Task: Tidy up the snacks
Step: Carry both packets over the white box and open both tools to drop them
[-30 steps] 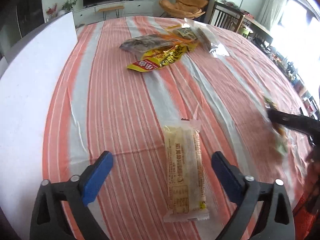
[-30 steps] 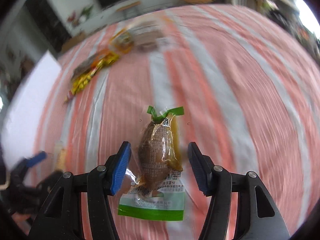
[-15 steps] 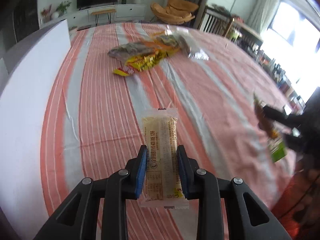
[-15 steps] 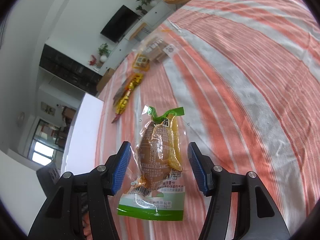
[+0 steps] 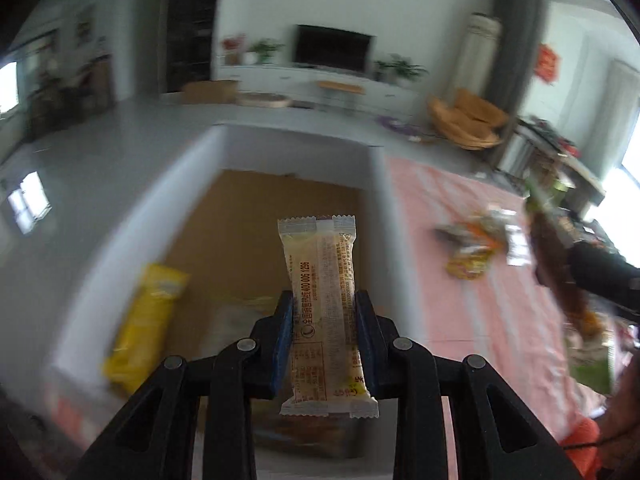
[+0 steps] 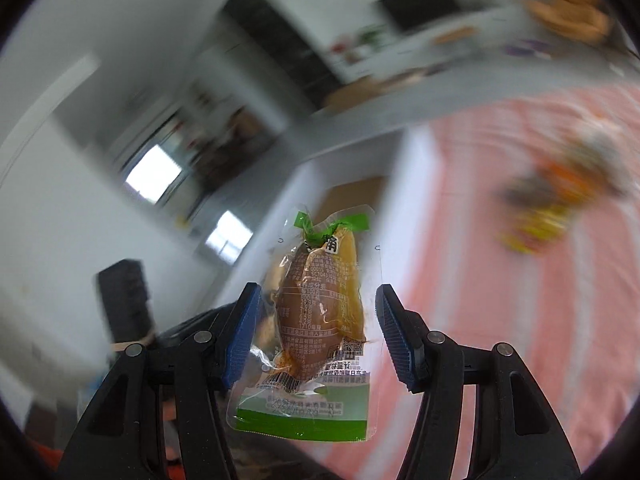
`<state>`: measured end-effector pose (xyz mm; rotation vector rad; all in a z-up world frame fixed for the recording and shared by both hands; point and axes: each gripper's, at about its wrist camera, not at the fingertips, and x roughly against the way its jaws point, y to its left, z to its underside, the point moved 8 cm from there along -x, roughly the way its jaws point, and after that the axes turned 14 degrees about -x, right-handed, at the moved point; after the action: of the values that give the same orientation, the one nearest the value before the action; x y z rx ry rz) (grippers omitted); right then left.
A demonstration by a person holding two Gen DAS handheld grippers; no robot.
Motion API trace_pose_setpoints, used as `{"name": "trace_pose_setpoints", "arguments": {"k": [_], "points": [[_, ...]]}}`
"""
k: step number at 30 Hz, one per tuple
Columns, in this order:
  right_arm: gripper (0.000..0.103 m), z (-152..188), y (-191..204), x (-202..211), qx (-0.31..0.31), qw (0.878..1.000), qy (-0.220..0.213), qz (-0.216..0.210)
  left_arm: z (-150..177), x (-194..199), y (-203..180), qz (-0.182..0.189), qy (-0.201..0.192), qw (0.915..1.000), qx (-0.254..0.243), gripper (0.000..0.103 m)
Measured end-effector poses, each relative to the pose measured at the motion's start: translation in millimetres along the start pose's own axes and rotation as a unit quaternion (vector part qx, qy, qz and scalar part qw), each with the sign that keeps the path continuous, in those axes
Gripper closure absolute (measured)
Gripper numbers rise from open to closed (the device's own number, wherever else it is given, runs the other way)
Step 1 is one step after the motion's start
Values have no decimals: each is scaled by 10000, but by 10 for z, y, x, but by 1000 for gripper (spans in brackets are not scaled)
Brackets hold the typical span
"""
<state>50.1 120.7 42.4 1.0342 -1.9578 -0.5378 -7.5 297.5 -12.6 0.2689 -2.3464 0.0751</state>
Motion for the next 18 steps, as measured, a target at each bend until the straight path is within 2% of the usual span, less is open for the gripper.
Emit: {"name": "trace_pose_setpoints", "arguments": {"k": [2, 3, 4, 6, 7, 10, 13, 15, 16, 18], "points": [[38, 121, 275, -340, 259, 9993, 236, -129, 137, -33, 310, -411, 131, 9990, 136, 71], [38, 203, 365, -491, 343, 9985, 385, -204, 204, -70, 425, -587, 231, 9978, 190, 61], [34, 292, 417, -709, 393, 9968, 655, -246, 301, -128, 568, -811, 405, 9955, 287, 41], [33, 400, 363, -925, 364, 9949, 939, -67, 402, -155, 702, -1032, 467, 9924, 480, 20], [33, 421, 299, -964, 315, 9945, 993, 31, 418, -151, 702, -1043, 392, 9924, 528, 20], [33, 352, 69, -821, 232, 9969, 751, 35, 378, -157, 563, -878, 204, 9946, 506, 19], [27, 234, -310, -572, 349, 9980, 264, 458, 203, -151, 194, -438, -57, 9986, 302, 19], [25, 216, -763, -386, 494, 9917, -120, 1179, 42, -121, -167, -12, -259, 9996, 140, 18], [25, 214, -975, -320, 522, 9867, -237, 1523, -37, -100, -447, 315, -359, 9989, -6, 16], [25, 217, -1683, -127, 529, 9609, -525, 2668, -136, -79, -867, 782, -444, 9956, -261, 8]]}}
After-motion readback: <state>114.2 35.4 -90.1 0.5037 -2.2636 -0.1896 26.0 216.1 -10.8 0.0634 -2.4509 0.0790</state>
